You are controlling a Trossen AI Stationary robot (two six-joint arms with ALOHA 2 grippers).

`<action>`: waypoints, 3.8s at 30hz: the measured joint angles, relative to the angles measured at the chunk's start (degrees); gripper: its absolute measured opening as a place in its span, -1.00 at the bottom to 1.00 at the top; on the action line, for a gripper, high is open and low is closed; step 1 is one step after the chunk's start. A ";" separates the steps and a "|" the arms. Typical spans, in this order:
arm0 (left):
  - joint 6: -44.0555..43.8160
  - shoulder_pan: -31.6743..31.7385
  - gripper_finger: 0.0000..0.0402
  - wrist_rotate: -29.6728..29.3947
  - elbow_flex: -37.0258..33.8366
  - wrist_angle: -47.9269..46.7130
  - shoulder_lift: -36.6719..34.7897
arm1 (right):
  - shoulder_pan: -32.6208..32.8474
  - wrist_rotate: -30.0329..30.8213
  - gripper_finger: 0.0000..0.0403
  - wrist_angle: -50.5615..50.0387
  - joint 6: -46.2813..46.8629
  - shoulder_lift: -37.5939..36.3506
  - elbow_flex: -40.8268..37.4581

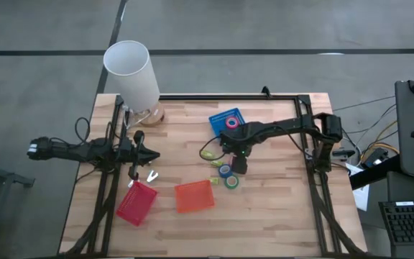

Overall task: Pick and place Stapler, Stapler remover, tape
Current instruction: Put the pink tape into the blue bin, then put the blue tape into the blue bin

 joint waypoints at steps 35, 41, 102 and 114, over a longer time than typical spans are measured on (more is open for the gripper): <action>0.00 0.01 -0.88 0.00 0.01 -0.50 -0.01 | 0.09 4.04 -0.56 5.83 1.73 -0.98 -6.14; 0.02 0.00 -0.88 0.00 0.01 -0.50 -0.01 | 0.04 4.02 -0.84 5.42 0.87 -1.03 -3.35; 0.00 0.01 -0.88 0.00 0.01 -0.89 -0.01 | -20.59 19.46 -0.30 2.69 -9.71 4.67 12.61; 0.01 0.00 -0.88 0.00 0.01 -1.02 -0.01 | -18.34 1.63 -0.15 -1.83 -3.24 -3.47 12.63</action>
